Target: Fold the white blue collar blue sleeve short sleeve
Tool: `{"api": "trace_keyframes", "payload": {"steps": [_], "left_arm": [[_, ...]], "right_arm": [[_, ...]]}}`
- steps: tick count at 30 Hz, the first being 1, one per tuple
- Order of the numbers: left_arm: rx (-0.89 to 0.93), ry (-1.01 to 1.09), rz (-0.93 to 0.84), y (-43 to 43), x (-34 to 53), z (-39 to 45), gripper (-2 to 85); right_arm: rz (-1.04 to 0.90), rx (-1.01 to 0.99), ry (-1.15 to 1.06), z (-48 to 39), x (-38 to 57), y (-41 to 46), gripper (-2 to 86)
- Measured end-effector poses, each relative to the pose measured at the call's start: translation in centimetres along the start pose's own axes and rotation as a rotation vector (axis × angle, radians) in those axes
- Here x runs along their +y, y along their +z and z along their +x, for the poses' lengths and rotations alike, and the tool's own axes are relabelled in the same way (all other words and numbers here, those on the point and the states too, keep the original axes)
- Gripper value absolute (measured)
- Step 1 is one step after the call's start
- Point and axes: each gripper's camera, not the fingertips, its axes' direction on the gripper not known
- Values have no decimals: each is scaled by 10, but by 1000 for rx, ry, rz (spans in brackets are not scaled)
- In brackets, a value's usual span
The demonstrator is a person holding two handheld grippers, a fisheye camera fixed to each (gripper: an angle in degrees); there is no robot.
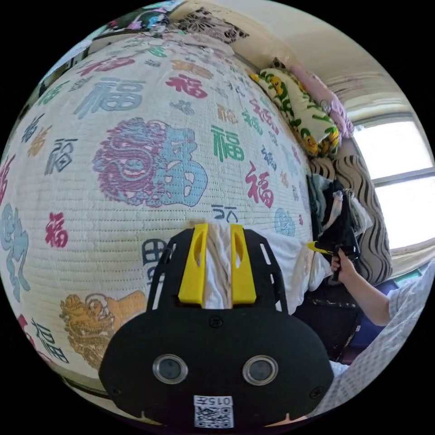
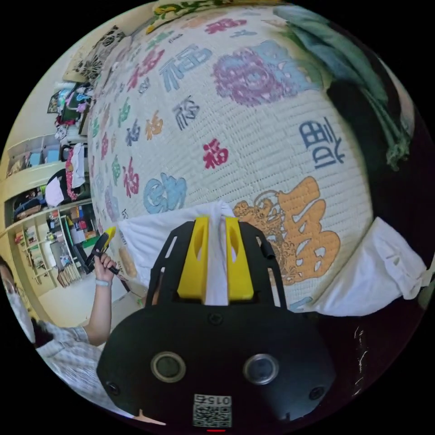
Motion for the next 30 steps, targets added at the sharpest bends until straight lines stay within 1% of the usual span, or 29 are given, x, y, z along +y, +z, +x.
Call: {"api": "trace_keyframes", "payload": {"steps": [1, 3, 5, 6, 8, 9, 10, 11, 12, 14, 18, 21, 23, 25, 27, 29, 30], "left_arm": [[21, -27, 56, -21, 10, -10, 84], [25, -79, 95, -49, 31, -29, 91], [11, -111, 76, -66, 58, -45, 94], [-2, -124, 40, -70, 77, -53, 96], [-10, -141, -34, -63, 105, -60, 97], [-5, -146, -88, -52, 121, -63, 97], [7, -156, -140, -38, 136, -65, 98], [18, -158, -162, -31, 142, -65, 98], [22, -150, -199, -17, 151, -66, 98], [-18, -150, -213, -3, 160, -69, 99], [-3, -194, -172, 9, 160, -89, 100], [-26, -133, -167, 13, 161, -91, 101], [-50, -86, -178, 18, 163, -90, 95], [-46, -59, -174, 23, 161, -94, 81], [13, -39, -132, 26, 158, -97, 61], [-30, -55, -169, 36, 155, -103, 33], [-78, -60, -210, 43, 154, -106, 19]], "right_arm": [[42, 2, -29, -13, 5, -12, 63], [81, 28, -138, -47, 11, -27, 63], [32, 83, -323, -106, 14, -19, 64], [7, 95, -370, -122, 13, -12, 65], [-88, 92, -556, -191, 5, 27, 66], [-110, 86, -602, -208, 3, 39, 67], [-170, 73, -685, -244, -2, 65, 69], [-229, 61, -762, -277, -5, 90, 73], [-254, 67, -797, -292, -6, 102, 76], [-333, 158, -908, -344, -10, 148, 83], [-413, 259, -995, -394, -11, 200, 85], [-454, 352, -976, -411, -10, 233, 63], [-406, 429, -939, -412, -9, 240, 44], [-400, 406, -925, -411, -10, 235, 30], [-418, 326, -907, -407, -13, 227, 20], [-447, 212, -869, -399, -19, 214, 11], [-448, 194, -862, -397, -20, 210, 10]]}}
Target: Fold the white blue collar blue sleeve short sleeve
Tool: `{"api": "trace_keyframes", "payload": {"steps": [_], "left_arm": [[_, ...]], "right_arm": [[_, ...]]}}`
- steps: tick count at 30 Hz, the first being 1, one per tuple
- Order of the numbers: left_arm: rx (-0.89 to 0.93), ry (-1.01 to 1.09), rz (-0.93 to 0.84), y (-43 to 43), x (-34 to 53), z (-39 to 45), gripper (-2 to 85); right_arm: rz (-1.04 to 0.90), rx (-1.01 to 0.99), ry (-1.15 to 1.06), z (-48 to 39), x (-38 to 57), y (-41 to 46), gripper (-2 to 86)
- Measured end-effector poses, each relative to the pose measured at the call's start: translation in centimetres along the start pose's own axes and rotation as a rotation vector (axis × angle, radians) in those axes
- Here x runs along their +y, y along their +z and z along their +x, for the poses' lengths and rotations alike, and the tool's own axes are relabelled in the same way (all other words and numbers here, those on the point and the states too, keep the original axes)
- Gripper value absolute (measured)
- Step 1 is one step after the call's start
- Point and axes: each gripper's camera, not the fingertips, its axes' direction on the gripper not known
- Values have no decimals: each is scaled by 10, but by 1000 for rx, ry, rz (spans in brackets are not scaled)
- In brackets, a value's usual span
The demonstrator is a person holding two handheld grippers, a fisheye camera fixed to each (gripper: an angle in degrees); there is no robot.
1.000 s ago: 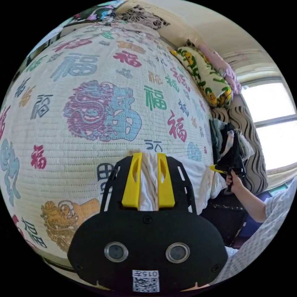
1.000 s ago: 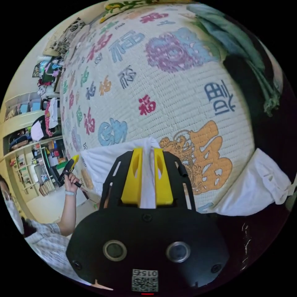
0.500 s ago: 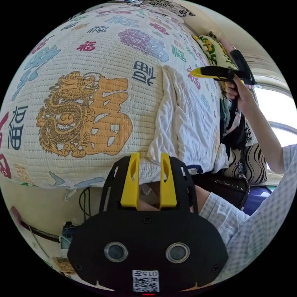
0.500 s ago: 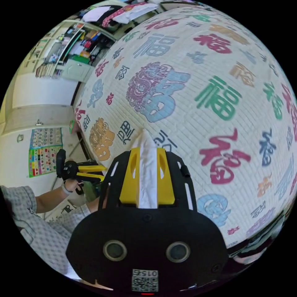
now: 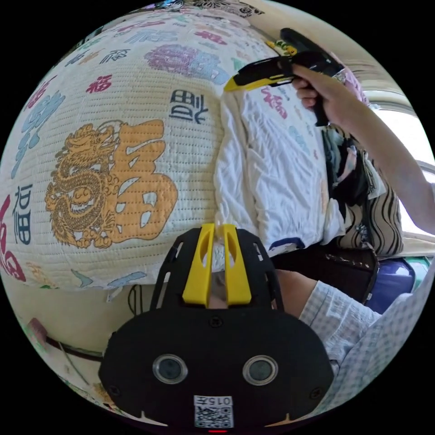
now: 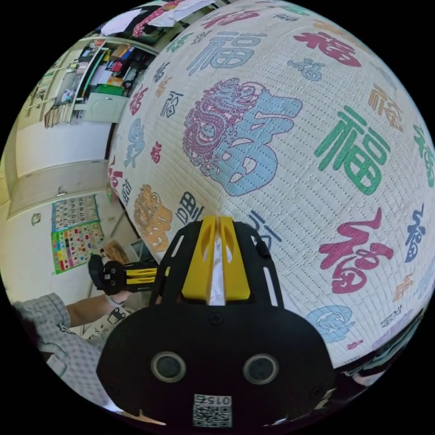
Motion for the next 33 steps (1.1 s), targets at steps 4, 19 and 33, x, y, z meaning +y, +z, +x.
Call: {"api": "trace_keyframes", "payload": {"steps": [4, 19, 33], "left_arm": [[65, 44, 101, -21, 12, 4, -1], [270, 653, -46, 84, -4, 204, -1], [391, 801, -403, 214, -61, 235, 70]], "right_arm": [[72, -59, -37, 13, 26, -34, 5], [395, -211, 98, 195, 304, -152, 7], [504, -169, 428, 245, 408, -164, 54]]}}
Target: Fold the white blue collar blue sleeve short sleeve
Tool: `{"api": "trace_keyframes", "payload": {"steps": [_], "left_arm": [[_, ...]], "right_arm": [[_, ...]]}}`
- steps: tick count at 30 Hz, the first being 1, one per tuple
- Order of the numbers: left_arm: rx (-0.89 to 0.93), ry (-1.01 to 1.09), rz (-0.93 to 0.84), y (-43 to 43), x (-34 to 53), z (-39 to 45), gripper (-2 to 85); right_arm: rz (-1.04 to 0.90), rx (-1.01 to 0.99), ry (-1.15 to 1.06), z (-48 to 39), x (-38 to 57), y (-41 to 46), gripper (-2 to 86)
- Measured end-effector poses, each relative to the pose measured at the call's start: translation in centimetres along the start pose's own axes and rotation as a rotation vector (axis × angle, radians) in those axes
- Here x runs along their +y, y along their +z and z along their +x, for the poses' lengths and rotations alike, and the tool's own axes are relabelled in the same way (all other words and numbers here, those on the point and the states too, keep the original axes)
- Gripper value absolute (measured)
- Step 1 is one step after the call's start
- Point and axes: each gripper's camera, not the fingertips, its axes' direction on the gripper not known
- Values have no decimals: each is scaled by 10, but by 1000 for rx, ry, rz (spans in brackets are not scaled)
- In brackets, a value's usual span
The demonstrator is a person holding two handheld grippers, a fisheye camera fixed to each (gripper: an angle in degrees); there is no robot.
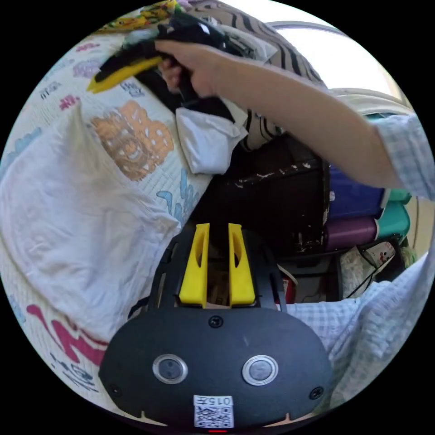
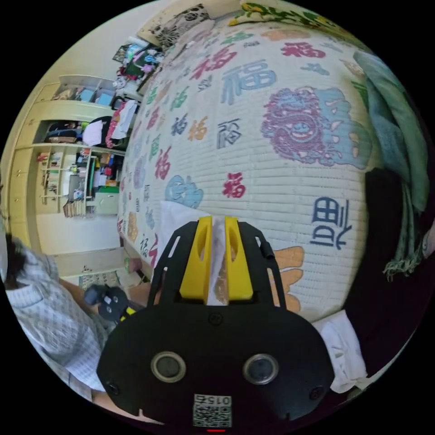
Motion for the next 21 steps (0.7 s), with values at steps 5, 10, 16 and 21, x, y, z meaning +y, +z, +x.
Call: {"api": "trace_keyframes", "payload": {"steps": [5, 10, 16, 21], "left_arm": [[-252, -147, 116, -74, 26, -35, 56], [-329, -195, -179, -31, 40, -119, 44], [-151, -210, 137, -98, 13, -172, 63], [-246, -438, 311, -133, 9, -243, 116]], "right_arm": [[-74, -5, -158, -61, 30, 2, 39], [-211, 29, -5, -41, 51, 32, 5], [56, -149, 225, -8, 96, -43, 81], [43, -211, 227, -21, 94, -47, 101]]}}
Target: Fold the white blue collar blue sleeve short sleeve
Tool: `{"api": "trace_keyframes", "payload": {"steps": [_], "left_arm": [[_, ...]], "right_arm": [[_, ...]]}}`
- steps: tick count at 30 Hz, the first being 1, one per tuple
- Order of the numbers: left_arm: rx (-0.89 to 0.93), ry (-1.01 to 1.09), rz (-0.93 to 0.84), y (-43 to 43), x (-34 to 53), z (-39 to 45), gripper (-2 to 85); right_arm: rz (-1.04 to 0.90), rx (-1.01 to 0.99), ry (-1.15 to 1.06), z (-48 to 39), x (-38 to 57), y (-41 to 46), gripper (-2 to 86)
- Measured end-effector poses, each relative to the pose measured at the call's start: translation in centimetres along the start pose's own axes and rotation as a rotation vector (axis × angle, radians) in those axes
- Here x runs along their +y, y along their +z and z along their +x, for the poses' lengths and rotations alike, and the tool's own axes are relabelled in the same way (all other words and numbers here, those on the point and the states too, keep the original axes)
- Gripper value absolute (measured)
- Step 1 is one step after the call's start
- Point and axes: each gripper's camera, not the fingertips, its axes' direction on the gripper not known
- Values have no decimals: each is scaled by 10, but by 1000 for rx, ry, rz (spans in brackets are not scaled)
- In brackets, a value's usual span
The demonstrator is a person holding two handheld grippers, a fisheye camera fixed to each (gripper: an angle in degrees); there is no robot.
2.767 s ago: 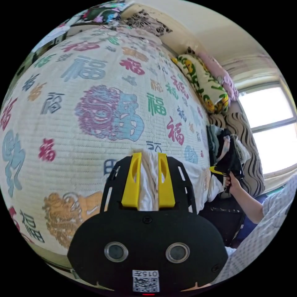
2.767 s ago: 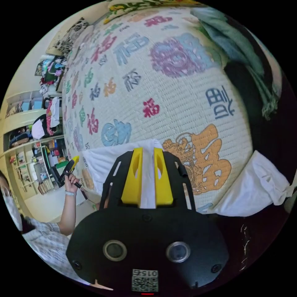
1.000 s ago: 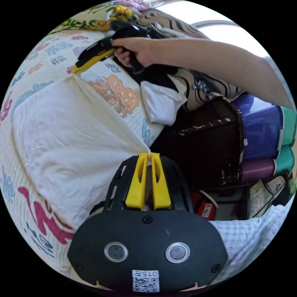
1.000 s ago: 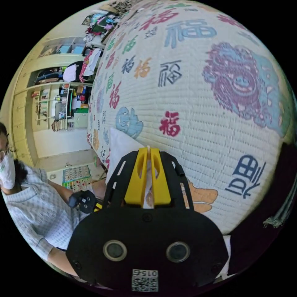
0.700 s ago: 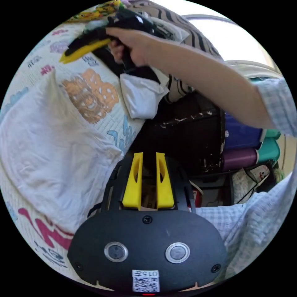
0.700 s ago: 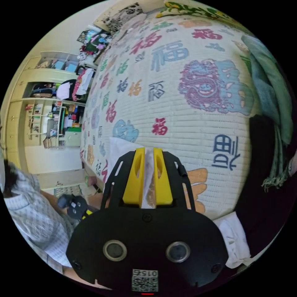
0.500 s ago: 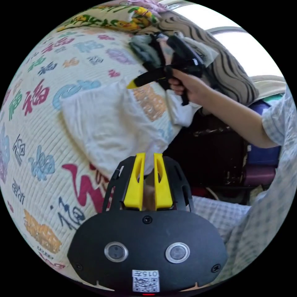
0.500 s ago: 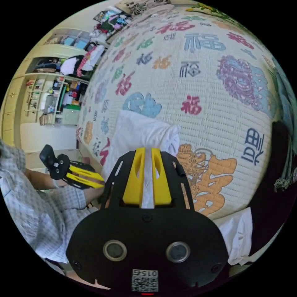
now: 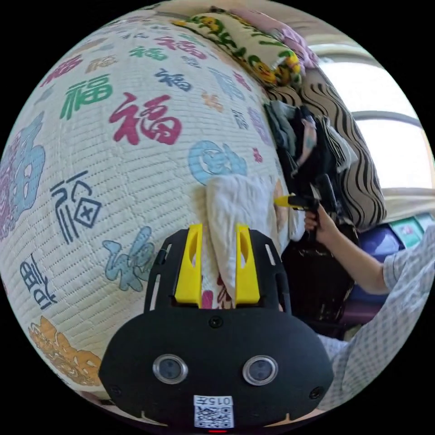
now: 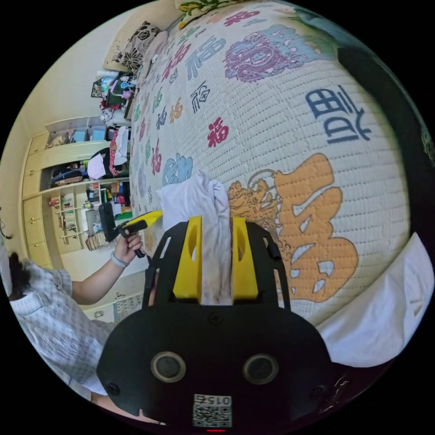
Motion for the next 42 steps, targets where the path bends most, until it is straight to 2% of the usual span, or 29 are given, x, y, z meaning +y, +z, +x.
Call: {"api": "trace_keyframes", "payload": {"steps": [4, 7, 9, 11, 14, 17, 21, 23, 28, 32, 39, 42], "left_arm": [[63, -54, -35, 35, -28, -21, 121], [-36, 3, -59, 53, -36, -16, 113], [-91, 65, -54, 62, -36, -10, 111], [-149, 98, -41, 73, -34, -4, 100], [-235, 121, -47, 90, -34, -3, 29], [-56, 129, -120, 109, -44, -14, 12], [-89, 223, -71, 98, -44, -2, 3], [-78, 293, -31, 84, -39, 10, 2], [-50, 494, 117, 43, -22, 63, 2], [-36, 620, 183, 35, -32, 102, 2], [72, 856, 312, 75, -95, 205, 3], [132, 875, 380, 107, -151, 251, 6]], "right_arm": [[-9, 76, 26, -25, 1, 5, 78], [12, 121, 35, -42, 14, -4, 38], [-7, 37, -9, -53, 22, -4, 30], [-8, 39, 47, -62, 33, -6, 19], [84, -14, 126, -78, 55, -30, 12], [151, -31, 140, -105, 83, -59, 9], [198, 23, 82, -150, 121, -95, 7], [253, 61, 25, -186, 155, -125, 6], [464, -20, -30, -239, 235, -198, 6], [624, 8, -45, -272, 296, -268, 6], [948, 5, -175, -291, 347, -416, 8], [1035, 162, -197, -301, 338, -496, 10]]}}
